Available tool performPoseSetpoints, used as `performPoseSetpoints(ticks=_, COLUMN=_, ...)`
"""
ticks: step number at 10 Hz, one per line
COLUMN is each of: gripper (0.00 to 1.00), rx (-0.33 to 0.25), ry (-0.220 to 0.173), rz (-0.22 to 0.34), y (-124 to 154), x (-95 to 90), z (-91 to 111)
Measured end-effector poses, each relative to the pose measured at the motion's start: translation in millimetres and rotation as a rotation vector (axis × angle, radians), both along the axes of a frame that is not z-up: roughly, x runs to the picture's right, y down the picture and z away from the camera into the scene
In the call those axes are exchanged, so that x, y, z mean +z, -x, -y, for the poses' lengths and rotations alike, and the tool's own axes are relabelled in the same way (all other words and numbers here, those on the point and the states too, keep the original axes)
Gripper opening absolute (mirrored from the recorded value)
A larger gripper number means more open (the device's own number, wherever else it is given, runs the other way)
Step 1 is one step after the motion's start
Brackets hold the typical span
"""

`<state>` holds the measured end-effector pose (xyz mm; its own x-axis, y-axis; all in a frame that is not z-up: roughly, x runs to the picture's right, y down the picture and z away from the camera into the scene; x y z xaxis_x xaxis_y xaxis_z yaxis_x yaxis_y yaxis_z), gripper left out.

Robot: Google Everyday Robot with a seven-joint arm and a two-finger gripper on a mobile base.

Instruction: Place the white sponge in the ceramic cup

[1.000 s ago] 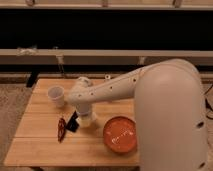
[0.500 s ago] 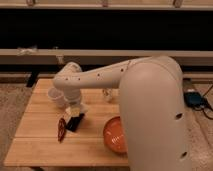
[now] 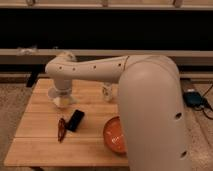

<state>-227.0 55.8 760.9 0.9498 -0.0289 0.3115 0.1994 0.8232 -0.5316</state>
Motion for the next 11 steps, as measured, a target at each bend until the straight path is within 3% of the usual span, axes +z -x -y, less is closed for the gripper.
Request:
performPoseSetpoints(ticks=4, gripper=0.0, rx=0.028, ry=0.0, rz=0.068, y=25, x=10.8, z=17)
performPoseSetpoints(ticks=8, gripper=0.0, rx=0.003, ry=-0.024, rz=0.105, y=62, x=14.1, z=42)
performPoseSetpoints(ticks=11, gripper=0.0, rx=-0.004, ry=-0.014, rz=0.135, y=82, x=17.1, z=47)
